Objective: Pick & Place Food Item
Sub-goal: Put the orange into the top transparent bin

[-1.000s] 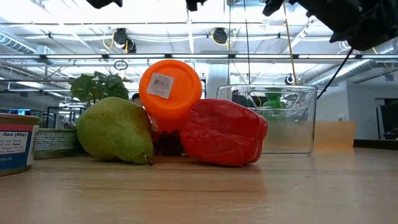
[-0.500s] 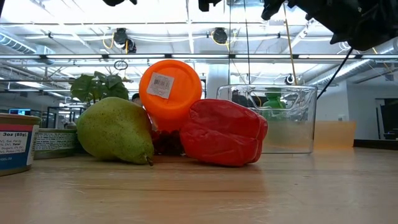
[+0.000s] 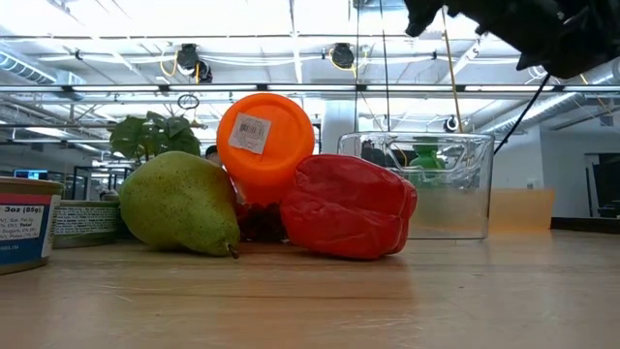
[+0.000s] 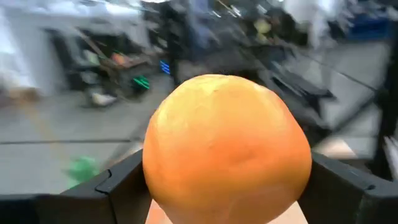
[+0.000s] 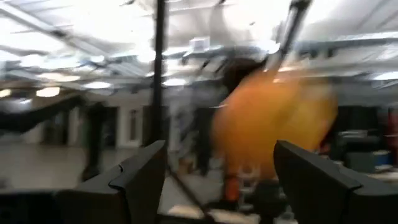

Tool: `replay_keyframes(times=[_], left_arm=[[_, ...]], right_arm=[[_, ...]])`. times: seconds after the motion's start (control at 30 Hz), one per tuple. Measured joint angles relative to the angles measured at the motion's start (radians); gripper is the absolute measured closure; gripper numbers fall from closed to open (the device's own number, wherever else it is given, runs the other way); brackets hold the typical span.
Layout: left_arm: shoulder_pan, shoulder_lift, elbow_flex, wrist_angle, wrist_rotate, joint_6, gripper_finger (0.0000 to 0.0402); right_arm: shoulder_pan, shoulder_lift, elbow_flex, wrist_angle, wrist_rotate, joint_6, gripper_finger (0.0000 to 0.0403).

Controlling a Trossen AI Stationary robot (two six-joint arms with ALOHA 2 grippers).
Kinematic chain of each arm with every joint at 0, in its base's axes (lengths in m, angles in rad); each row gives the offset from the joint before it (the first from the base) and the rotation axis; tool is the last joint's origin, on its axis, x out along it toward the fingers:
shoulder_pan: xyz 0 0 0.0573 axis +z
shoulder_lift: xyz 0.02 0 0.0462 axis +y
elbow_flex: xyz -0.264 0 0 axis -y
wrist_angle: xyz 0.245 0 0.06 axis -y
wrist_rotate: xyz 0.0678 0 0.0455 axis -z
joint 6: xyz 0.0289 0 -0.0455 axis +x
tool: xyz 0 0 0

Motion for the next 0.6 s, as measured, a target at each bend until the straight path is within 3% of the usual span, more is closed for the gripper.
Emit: replay_keyframes(times=[0.13, 0.23, 0.37, 0.47, 0.6], left_arm=[[0.026, -0.120, -0.003, -0.225, -0.179, 0.008, 0.0080], [0.112, -0.210, 0.032, -0.460, -0.222, -0.069, 0.0080], [0.305, -0.245, 0.151, -0.809, -0.127, -0.230, 0.0080], [0.468, -0.207, 0.221, -0.993, 0.032, -0.291, 0.0080], [0.650, -0.126, 0.246, -1.080, 0.268, -0.317, 0.0080]], right_arm=[[-0.005, 0.001, -0.001, -0.010, 0.018, -0.006, 0.0112], [-0.004, 0.001, -0.001, -0.010, 0.011, -0.010, 0.0112], [-0.011, 0.001, -0.001, -0.002, 0.043, -0.013, 0.0118], [-0.018, 0.001, -0.001, -0.008, 0.066, -0.018, 0.0121], [-0.030, 0.001, -0.001, -0.010, 0.066, -0.001, 0.0122]])
